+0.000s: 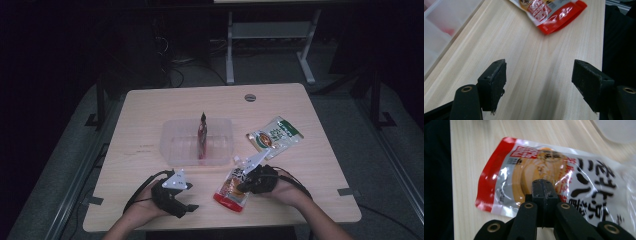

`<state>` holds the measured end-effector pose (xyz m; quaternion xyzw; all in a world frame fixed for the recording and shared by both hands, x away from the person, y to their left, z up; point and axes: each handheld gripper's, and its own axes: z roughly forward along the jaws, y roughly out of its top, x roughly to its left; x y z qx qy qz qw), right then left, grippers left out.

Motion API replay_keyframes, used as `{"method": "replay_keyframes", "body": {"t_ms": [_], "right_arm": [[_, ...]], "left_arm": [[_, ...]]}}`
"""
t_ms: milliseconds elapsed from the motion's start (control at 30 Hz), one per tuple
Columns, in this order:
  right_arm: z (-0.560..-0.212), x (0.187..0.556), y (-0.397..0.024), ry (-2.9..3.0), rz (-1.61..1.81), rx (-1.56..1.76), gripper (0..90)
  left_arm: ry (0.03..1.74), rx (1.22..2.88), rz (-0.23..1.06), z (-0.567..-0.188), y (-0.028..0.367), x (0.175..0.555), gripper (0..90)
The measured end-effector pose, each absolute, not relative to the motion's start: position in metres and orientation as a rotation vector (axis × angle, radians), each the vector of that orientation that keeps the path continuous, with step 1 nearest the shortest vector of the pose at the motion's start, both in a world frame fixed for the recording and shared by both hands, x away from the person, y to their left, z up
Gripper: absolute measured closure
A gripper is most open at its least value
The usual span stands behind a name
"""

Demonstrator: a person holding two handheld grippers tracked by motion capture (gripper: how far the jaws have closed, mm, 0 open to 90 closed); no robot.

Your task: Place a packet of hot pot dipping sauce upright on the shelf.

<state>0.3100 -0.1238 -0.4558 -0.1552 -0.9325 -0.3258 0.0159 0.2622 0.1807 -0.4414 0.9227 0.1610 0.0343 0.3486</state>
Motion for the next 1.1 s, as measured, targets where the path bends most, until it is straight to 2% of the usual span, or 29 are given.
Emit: {"method": "replay_keyframes", "body": {"t_ms": [533, 800, 900, 1100], "right_arm": [[-0.458, 0.307, -0.069, -2.908, -1.071, -0.398, 89.8], [-0.45, 0.308, -0.077, -2.845, -1.156, -0.462, 89.2], [-0.443, 0.308, -0.086, -2.83, -1.185, -0.506, 84.2], [-0.431, 0.306, -0.115, -2.802, -1.272, -0.66, 66.5]], "left_arm": [[0.43, 2.39, 0.091, -0.441, 0.182, 0.264, 27.4], [0.433, 2.376, 0.101, -0.439, 0.183, 0.264, 27.6], [0.432, 2.374, 0.101, -0.439, 0.182, 0.265, 27.7], [0.417, 2.375, 0.116, -0.436, 0.179, 0.267, 27.8]]}}
